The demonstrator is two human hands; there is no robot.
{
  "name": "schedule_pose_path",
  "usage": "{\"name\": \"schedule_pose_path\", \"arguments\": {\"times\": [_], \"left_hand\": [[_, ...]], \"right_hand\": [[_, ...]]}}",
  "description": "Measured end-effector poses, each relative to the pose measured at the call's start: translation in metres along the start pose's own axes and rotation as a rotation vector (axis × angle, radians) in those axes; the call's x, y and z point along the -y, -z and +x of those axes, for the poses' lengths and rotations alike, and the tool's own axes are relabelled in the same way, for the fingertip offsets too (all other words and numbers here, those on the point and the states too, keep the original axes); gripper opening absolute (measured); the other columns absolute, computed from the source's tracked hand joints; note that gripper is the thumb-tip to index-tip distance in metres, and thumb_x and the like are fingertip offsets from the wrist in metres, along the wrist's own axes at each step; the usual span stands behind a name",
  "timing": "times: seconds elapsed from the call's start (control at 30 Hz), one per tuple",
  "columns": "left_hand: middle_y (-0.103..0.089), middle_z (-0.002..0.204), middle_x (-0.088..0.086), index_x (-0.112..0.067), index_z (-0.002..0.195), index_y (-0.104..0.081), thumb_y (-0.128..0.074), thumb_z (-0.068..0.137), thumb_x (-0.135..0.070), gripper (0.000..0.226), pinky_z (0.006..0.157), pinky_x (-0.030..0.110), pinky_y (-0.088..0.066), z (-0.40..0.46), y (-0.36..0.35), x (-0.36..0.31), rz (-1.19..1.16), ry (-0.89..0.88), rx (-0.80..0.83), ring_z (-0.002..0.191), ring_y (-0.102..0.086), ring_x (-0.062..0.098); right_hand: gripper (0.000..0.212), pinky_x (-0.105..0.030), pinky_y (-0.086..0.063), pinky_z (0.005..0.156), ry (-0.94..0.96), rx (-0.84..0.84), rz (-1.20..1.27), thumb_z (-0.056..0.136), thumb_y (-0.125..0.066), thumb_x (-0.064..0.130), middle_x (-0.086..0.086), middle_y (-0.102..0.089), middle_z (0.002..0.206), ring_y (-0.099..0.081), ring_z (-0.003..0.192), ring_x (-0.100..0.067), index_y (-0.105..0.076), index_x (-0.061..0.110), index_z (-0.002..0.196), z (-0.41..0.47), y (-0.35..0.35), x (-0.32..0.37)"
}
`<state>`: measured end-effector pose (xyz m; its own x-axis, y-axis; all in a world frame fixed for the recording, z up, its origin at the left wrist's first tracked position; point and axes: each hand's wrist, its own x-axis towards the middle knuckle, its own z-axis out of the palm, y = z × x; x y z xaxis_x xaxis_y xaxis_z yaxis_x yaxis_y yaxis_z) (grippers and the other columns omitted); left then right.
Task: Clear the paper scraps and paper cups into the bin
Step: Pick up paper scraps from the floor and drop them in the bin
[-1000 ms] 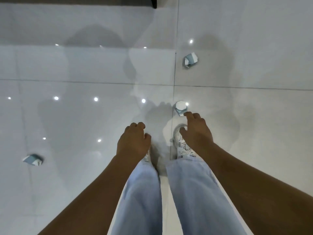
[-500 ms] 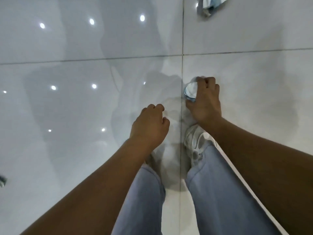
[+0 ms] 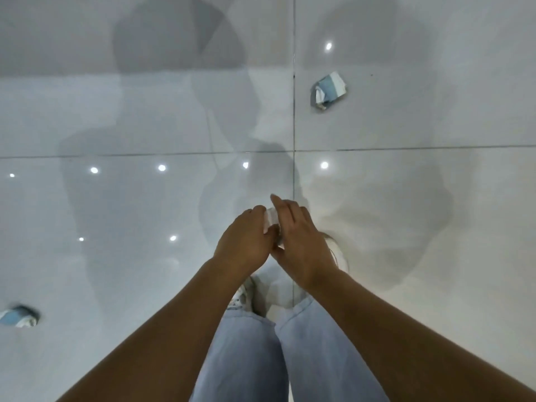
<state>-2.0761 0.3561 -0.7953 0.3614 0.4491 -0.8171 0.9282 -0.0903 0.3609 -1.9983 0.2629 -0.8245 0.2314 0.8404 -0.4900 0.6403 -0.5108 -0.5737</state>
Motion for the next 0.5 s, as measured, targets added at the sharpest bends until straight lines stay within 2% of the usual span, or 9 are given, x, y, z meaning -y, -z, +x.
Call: {"name": "schedule_pose_path", "arguments": {"times": [0.1, 0.2, 0.3, 0.37, 0.43, 0.5], "left_hand": [[-0.065, 0.101, 0.002, -0.013, 0.112, -0.056, -0.056, 0.092, -0.026, 0.023, 0.067, 0.018, -0.046, -0.009, 0.013, -0.012, -0.112, 0.016, 0.000, 0.082, -0.059, 0.012], [-0.061, 0.092, -0.004, -0.015, 0.111, -0.056, -0.064, 0.087, -0.022, 0.026, 0.060, 0.010, -0.039, -0.012, 0.022, -0.021, -0.217, 0.059, -0.031, 0.073, -0.055, 0.005], [-0.059, 0.095, -0.003, -0.014, 0.113, -0.055, -0.066, 0.086, -0.022, 0.030, 0.066, 0.013, -0.041, -0.006, 0.027, -0.025, -0.228, 0.078, -0.092, 0.078, -0.055, 0.010], [-0.060, 0.099, 0.000, -0.013, 0.114, -0.055, -0.066, 0.086, -0.021, 0.031, 0.070, 0.018, -0.040, 0.002, 0.031, -0.023, -0.203, 0.089, -0.145, 0.081, -0.053, 0.012], [-0.060, 0.099, 0.004, -0.012, 0.114, -0.055, -0.065, 0.086, -0.020, 0.031, 0.072, 0.023, -0.039, 0.014, 0.035, -0.016, -0.164, 0.086, -0.184, 0.083, -0.052, 0.015], [-0.060, 0.099, 0.006, -0.012, 0.112, -0.055, -0.064, 0.085, -0.019, 0.029, 0.072, 0.026, -0.039, 0.029, 0.038, -0.008, -0.123, 0.071, -0.219, 0.085, -0.053, 0.018]], "right_hand": [[0.086, -0.030, -0.054, 0.088, 0.004, -0.016, 0.028, 0.075, -0.080, 0.017, -0.006, -0.052, 0.133, -0.053, 0.118, -0.023, -0.033, 0.011, 0.147, -0.005, 0.018, 0.011], [0.086, -0.029, -0.051, 0.092, 0.006, -0.002, 0.035, 0.079, -0.077, 0.020, -0.004, -0.048, 0.137, -0.050, 0.122, -0.021, -0.028, 0.014, 0.149, -0.004, 0.031, 0.015], [0.089, -0.030, -0.049, 0.096, 0.024, 0.064, 0.008, 0.081, -0.074, 0.024, -0.001, -0.041, 0.142, -0.045, 0.126, -0.019, -0.019, 0.019, 0.151, 0.006, 0.041, 0.009], [0.087, -0.030, -0.043, 0.102, 0.002, 0.097, -0.056, 0.084, -0.070, 0.027, 0.000, -0.035, 0.147, -0.038, 0.132, -0.019, -0.015, 0.021, 0.152, 0.020, 0.049, -0.001], [0.081, -0.032, -0.041, 0.103, -0.044, 0.080, -0.095, 0.086, -0.065, 0.023, -0.003, -0.033, 0.148, -0.035, 0.133, -0.021, -0.017, 0.019, 0.151, 0.040, 0.059, -0.014], [0.075, -0.036, -0.044, 0.099, -0.084, 0.037, -0.110, 0.086, -0.062, 0.019, -0.008, -0.034, 0.145, -0.037, 0.128, -0.025, -0.021, 0.016, 0.150, 0.068, 0.071, -0.030]]}}
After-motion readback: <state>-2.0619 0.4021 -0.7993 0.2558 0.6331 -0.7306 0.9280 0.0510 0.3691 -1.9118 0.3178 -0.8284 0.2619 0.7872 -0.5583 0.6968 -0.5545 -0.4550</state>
